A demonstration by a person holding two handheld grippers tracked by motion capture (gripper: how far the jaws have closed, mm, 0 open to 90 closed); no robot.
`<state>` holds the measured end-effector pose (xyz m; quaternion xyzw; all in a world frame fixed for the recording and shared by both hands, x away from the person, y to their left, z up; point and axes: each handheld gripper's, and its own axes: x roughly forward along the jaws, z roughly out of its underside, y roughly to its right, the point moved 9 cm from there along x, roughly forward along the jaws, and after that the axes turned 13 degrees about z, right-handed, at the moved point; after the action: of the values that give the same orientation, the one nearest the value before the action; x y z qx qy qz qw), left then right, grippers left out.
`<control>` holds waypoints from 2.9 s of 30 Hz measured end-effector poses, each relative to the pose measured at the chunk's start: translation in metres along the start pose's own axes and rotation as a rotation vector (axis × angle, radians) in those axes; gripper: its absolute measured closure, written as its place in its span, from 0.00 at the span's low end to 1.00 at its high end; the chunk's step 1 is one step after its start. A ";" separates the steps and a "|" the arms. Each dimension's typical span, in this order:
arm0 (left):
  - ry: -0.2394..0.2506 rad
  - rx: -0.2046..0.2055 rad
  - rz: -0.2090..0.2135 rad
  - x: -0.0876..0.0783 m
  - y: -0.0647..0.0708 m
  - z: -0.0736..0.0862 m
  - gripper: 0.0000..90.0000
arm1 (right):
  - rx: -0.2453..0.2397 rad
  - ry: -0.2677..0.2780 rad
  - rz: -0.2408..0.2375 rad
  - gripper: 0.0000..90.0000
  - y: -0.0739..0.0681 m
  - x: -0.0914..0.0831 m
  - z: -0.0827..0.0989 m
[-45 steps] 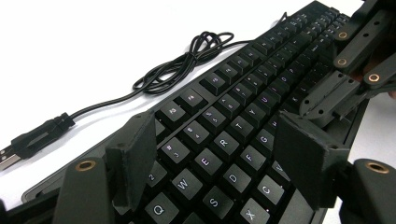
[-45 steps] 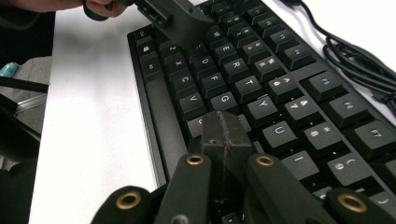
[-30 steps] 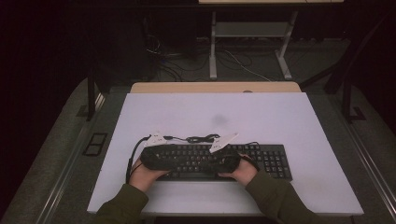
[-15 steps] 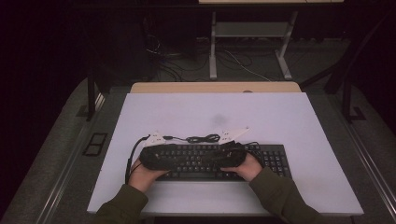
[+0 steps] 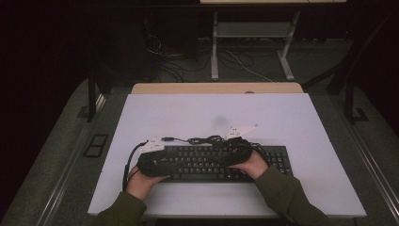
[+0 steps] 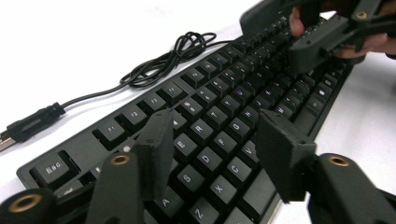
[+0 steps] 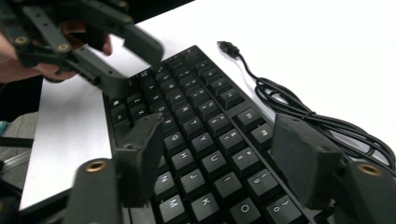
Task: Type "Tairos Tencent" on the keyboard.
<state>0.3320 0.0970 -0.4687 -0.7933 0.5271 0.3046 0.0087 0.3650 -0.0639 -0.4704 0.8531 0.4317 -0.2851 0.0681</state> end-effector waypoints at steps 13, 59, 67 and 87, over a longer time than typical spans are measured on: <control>-0.058 0.022 0.070 0.012 0.004 0.009 0.92 | 0.010 0.005 0.040 0.23 0.009 0.002 0.002; -0.135 0.052 0.101 0.027 0.011 0.017 0.99 | -0.007 0.010 0.072 0.19 0.014 0.003 0.003; -0.114 0.059 0.095 0.024 0.010 0.011 0.99 | -0.006 0.011 0.071 0.19 0.013 0.004 0.003; -0.075 0.057 0.028 0.018 -0.015 -0.003 0.99 | -0.002 0.010 0.071 0.19 0.013 0.002 0.002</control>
<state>0.3509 0.0876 -0.4799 -0.7732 0.5461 0.3191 0.0470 0.3757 -0.0711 -0.4749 0.8692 0.4018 -0.2778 0.0766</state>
